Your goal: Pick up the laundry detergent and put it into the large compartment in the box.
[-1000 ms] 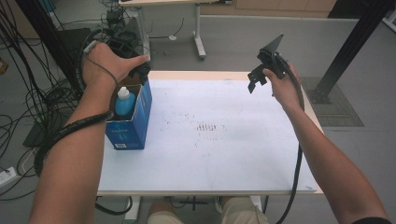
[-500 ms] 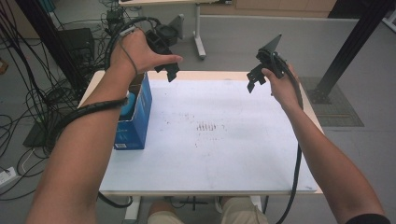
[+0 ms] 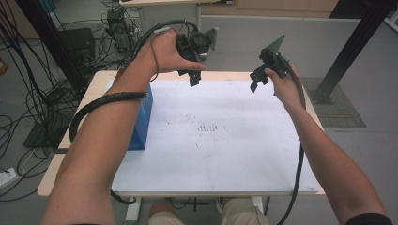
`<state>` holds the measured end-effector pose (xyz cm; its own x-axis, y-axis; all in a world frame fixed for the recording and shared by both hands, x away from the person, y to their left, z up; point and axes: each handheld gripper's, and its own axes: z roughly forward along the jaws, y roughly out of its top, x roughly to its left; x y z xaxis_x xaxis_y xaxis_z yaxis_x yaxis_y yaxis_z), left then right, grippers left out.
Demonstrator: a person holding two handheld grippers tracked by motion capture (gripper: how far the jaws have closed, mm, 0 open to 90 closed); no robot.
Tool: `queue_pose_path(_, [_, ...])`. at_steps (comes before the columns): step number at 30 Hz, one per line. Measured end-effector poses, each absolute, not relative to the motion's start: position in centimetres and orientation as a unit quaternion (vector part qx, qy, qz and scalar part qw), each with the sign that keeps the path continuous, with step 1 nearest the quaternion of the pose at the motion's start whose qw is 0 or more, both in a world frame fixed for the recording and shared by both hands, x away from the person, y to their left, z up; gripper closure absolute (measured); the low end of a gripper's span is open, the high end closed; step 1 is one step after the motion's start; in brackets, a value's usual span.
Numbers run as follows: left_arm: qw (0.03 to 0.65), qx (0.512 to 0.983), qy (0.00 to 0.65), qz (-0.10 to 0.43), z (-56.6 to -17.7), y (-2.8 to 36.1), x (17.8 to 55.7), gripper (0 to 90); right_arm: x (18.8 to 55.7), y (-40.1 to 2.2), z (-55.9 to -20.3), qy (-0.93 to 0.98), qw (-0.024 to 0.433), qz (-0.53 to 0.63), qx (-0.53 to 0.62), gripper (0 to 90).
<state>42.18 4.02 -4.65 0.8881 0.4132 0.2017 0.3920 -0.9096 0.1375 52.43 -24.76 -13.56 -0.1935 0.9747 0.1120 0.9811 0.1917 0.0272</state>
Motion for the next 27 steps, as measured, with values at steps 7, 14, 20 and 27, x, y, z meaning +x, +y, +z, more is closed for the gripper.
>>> queue_pose_path(7, [0.050, 0.973, 0.194, 0.111, -4.87, 3.58, 42.08, 11.3, 52.44, -24.80, -13.55, -0.770, 0.034, -0.046, -0.635, 6.8])
queue_pose_path(14, [0.049, 0.975, 0.187, 0.113, -4.82, 3.11, 41.91, 11.2, 52.46, -24.67, -13.61, -0.772, 0.035, -0.045, -0.633, 6.8])
queue_pose_path(20, [0.049, 0.975, 0.186, 0.113, -4.94, 3.12, 41.78, 11.1, 52.41, -24.75, -13.54, -0.770, 0.035, -0.044, -0.636, 6.8])
queue_pose_path(27, [0.049, 0.975, 0.185, 0.112, -5.15, 3.11, 41.68, 11.1, 52.33, -24.56, -13.54, -0.771, 0.035, -0.044, -0.634, 6.8])
